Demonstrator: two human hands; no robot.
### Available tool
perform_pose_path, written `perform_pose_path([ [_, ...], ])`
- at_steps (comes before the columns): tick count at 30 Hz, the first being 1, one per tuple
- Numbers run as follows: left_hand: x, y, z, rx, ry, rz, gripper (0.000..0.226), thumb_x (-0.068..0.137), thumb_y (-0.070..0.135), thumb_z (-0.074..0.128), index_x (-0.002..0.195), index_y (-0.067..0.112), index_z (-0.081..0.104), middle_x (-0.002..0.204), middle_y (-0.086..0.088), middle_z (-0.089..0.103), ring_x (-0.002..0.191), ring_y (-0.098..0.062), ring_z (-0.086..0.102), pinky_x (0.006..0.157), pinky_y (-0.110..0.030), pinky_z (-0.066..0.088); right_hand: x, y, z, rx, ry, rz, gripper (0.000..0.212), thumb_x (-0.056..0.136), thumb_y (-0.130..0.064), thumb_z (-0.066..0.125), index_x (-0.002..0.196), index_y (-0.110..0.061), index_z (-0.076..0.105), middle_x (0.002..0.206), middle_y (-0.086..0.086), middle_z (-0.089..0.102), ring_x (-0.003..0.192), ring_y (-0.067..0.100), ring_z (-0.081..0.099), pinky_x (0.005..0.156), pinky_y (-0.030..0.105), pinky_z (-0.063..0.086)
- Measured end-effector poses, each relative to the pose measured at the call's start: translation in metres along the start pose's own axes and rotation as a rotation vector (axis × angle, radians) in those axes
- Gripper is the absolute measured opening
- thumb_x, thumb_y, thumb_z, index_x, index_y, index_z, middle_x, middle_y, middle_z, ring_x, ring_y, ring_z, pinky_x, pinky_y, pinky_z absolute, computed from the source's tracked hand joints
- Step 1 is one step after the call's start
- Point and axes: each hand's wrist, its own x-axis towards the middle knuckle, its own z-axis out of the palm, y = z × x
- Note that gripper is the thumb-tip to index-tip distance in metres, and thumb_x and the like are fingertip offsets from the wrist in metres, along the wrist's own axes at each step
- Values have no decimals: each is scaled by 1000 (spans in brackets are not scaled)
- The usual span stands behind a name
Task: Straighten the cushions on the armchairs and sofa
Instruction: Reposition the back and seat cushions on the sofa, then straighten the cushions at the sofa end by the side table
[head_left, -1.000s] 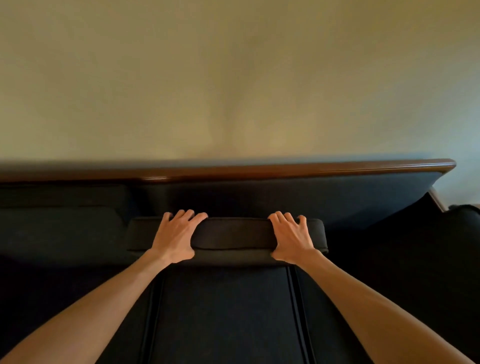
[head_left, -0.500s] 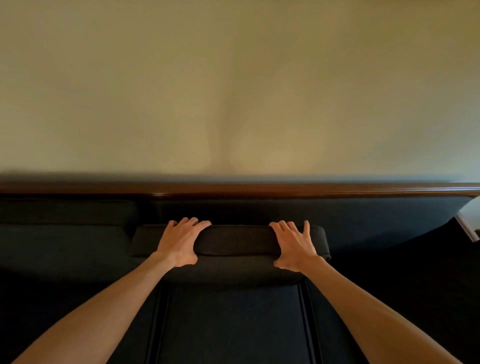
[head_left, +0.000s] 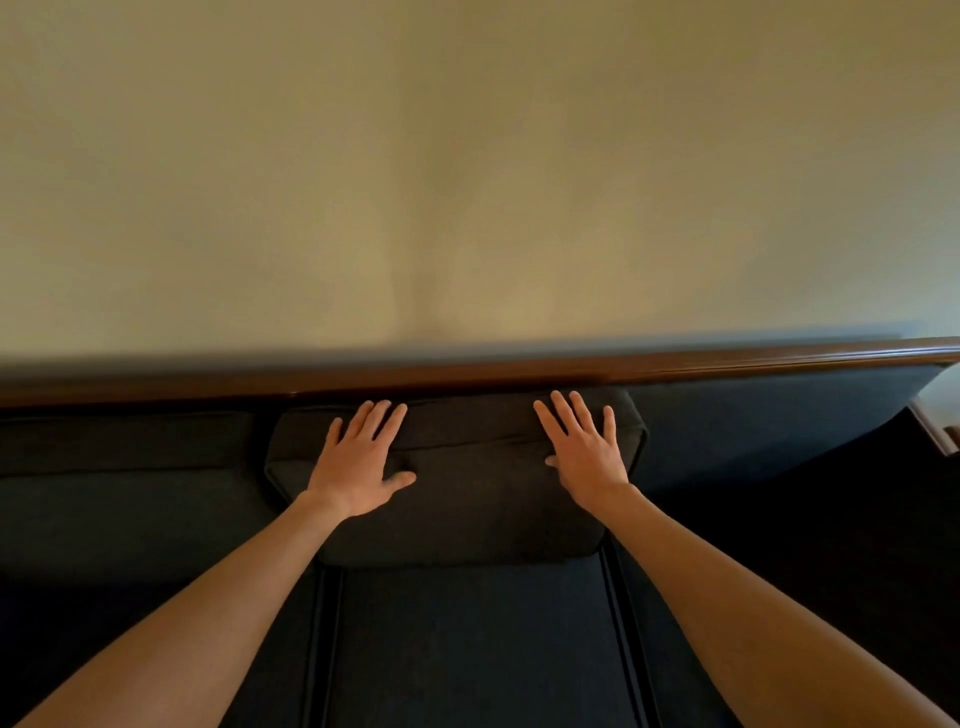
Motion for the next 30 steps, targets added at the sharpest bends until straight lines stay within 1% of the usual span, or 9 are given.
perform_pose_path([
  [3,4,4,5,-27,-23,-67,76,98,57,32,153,31,-13,162,4,-19,148,-20,-18,120,-52,0,21,3,-7,-21,-55,-2,80,100,-26,51,156,-26,-7,165,3,-7,151,27,-11,118,58,4],
  [8,5,3,5,-27,-65,-71,73,100,52,31,153,31,-15,160,4,-24,147,-21,-22,119,-53,-3,18,1,-1,-45,-57,20,82,100,-26,51,156,-26,-8,165,3,-9,151,28,-12,118,59,3],
  [12,5,6,-4,-37,-116,-82,72,102,45,34,153,30,-13,161,2,-22,148,-23,-18,120,-54,0,20,-2,-11,-49,-153,13,85,99,-25,54,155,-24,-11,164,6,-12,150,31,-14,117,62,3],
  [14,2,13,-13,-82,-111,-108,68,102,39,37,155,27,-3,163,0,-11,150,-25,-9,120,-54,8,16,-4,-19,-39,-189,17,86,98,-24,55,156,-23,-9,164,7,-11,150,32,-13,117,62,4],
  [18,-11,41,-38,-198,-65,-99,55,101,42,42,149,18,32,157,-5,29,146,-24,24,115,-50,29,-5,-1,-44,-29,-225,27,81,97,-33,56,157,-22,2,165,10,-3,151,32,-7,117,61,7],
  [22,-20,87,-77,-313,-49,4,40,99,39,47,130,17,58,131,-4,59,114,-21,60,94,-41,51,-41,13,-91,67,-185,68,63,99,-37,52,153,-18,25,161,11,18,149,32,13,115,60,20],
  [24,-24,120,-100,-368,-14,74,30,99,33,50,120,18,64,119,-2,66,101,-19,65,88,-42,54,-63,29,-118,105,-131,75,54,98,-36,53,147,-18,38,153,9,33,142,31,28,111,56,31],
  [27,-29,182,-132,-394,50,176,25,97,31,54,115,19,66,114,1,69,104,-18,65,92,-43,53,-102,66,-151,182,-38,104,47,96,-34,56,141,-21,48,140,7,48,128,30,46,100,48,43],
  [30,-28,250,-156,-427,64,250,26,93,33,61,115,19,67,113,2,70,107,-18,65,96,-43,51,-142,113,-171,238,55,151,45,95,-32,58,138,-23,52,138,5,52,123,29,52,96,47,47],
])
